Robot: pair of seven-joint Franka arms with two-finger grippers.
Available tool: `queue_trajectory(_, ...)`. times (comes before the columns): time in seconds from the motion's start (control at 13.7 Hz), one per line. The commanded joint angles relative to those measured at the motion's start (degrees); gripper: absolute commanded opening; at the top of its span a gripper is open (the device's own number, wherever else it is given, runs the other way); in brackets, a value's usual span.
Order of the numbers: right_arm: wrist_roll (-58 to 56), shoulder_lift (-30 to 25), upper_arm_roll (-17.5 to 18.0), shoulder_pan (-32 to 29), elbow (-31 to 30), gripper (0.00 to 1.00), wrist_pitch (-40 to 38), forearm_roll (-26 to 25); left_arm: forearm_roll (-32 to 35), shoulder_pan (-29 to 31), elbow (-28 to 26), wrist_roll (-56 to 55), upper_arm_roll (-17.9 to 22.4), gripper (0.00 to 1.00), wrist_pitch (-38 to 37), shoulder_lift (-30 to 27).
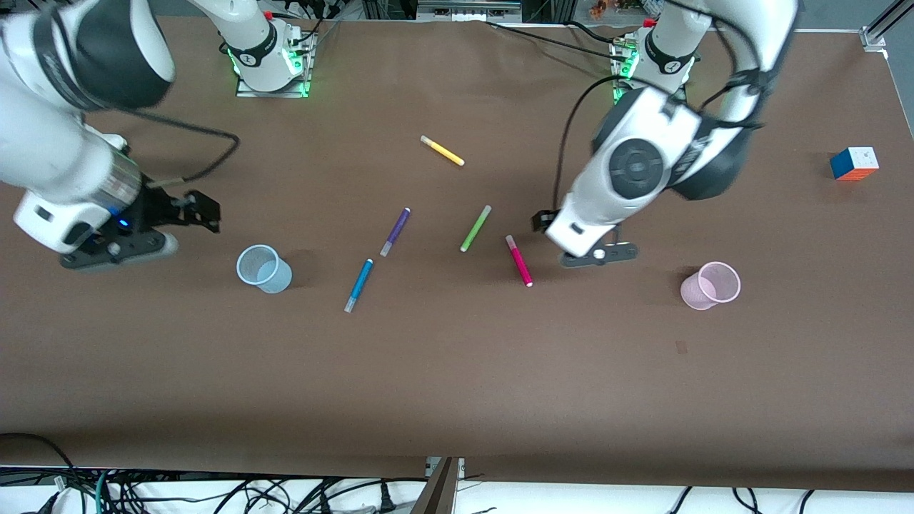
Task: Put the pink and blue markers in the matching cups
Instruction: 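Reach the left gripper to the pink marker while the right gripper reaches the blue marker, then grasp the pink marker with the left gripper while the right gripper grasps the blue marker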
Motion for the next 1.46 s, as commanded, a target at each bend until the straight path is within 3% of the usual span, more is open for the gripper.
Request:
queue_trajectory(0.0, 1.0, 2.0, 0.0, 1.0, -1.8, 0.98, 4.8, -0.1, 5.1, -3.6, -4.7, -7.5, 0.4, 1.00, 9.6, 2.0)
queue_trajectory(0.29, 9.3, 3.1, 0.0, 2.6, -8.7, 0.95, 16.4, 3.6, 5.7, -5.8, -12.0, -14.0, 0.6, 1.00, 24.9, 6.2)
queue_trajectory(0.51, 18.4, 6.5, 0.0, 5.1, -8.8, 0.95, 20.5, 3.8, 10.3, -6.2, -12.5, -17.1, 0.6, 1.00, 26.7, 8.6)
queue_trajectory(0.88, 27.0, 13.9, 0.0, 9.0, -9.0, 0.95, 26.6, 3.8, 10.4, -6.3, -12.2, -22.9, 0.5, 0.96, 29.1, 10.8)
queue_trajectory(1.1, 30.4, 19.2, 0.0, 11.1, -9.0, 0.95, 30.7, 3.8, 10.4, -5.9, -12.2, -23.1, 0.4, 0.56, 29.1, 11.6)
queue_trajectory(1.24, 33.6, 22.0, 0.0, 12.3, -9.0, 0.91, 33.7, 3.8, 9.9, -6.1, -12.0, -23.2, 0.4, 0.42, 29.3, 12.2)
queue_trajectory(1.39, 36.7, 24.3, 0.0, 13.5, -8.9, 0.87, 36.7, 3.8, 9.9, -6.0, -12.0, -23.2, 0.4, 0.35, 29.3, 12.4)
